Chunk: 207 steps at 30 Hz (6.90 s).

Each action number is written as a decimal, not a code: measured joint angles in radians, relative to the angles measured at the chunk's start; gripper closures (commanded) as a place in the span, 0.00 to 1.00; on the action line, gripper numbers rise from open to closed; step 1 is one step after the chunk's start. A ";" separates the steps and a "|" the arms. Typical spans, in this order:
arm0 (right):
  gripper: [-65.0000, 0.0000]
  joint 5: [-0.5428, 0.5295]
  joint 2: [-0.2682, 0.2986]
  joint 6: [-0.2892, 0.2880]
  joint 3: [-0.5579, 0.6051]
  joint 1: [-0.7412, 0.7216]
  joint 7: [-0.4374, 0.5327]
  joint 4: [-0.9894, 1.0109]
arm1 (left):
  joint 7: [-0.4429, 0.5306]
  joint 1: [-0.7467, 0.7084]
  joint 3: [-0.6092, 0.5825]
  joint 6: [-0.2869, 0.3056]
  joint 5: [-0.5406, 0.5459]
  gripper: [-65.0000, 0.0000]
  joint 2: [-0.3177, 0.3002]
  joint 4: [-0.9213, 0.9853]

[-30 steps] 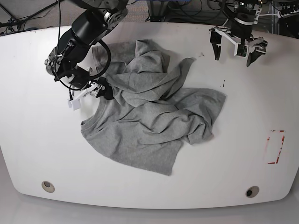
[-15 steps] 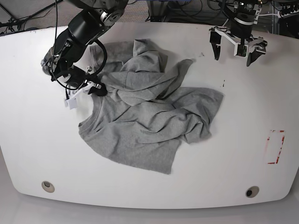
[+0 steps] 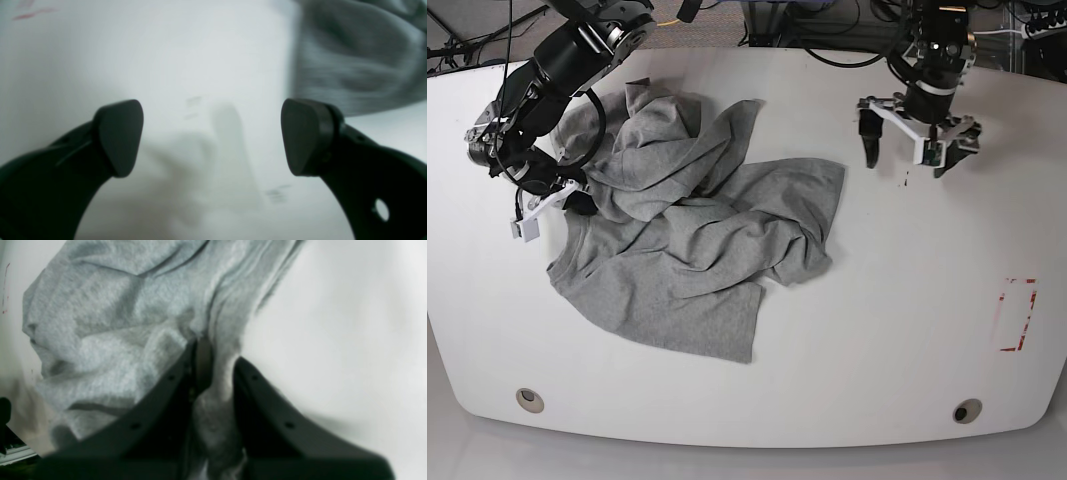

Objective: Fold the T-shirt properly
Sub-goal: 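Lower the left gripper onto the shirt and grasp a fabric edge, then lift the shirt with both grippers and stretch it between them, then lay the stretched shirt flat on the table and open both grippers, then regrasp the shirt edge with the right gripper beside its previous hold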

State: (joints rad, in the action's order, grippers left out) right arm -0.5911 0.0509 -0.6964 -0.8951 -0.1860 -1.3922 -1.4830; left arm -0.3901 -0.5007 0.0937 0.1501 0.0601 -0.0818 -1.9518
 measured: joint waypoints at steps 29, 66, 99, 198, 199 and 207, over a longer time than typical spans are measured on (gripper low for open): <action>1.00 0.003 -0.006 0.000 0.004 0.019 0.000 0.000 | -0.096 0.358 -0.200 0.190 0.027 0.93 0.048 0.436; 1.00 0.006 0.325 -0.001 0.305 -0.251 0.098 0.264 | -0.524 0.671 0.194 0.421 0.023 0.98 -0.260 0.163; 1.00 -0.017 0.481 -0.004 0.504 -0.435 0.139 0.031 | -0.574 1.112 0.192 0.521 0.042 0.98 -0.389 0.130; 0.18 -0.004 0.226 0.000 0.194 0.241 0.127 -0.147 | -0.670 0.265 0.565 0.554 0.109 0.19 -0.231 0.020; 0.18 0.000 0.229 0.000 0.198 0.223 0.128 -0.147 | -0.668 0.265 0.566 0.554 0.109 0.19 -0.226 0.020; 0.18 0.005 0.242 -0.001 0.337 0.012 0.130 0.022 | -0.671 0.235 0.567 0.554 0.106 0.19 -0.200 0.022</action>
State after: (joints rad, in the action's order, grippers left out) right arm -0.5865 0.2928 -0.6975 -0.5583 -0.1738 -1.2617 -1.4609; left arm -1.0615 -0.2661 0.6605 0.7036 0.1665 -0.2817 -1.9301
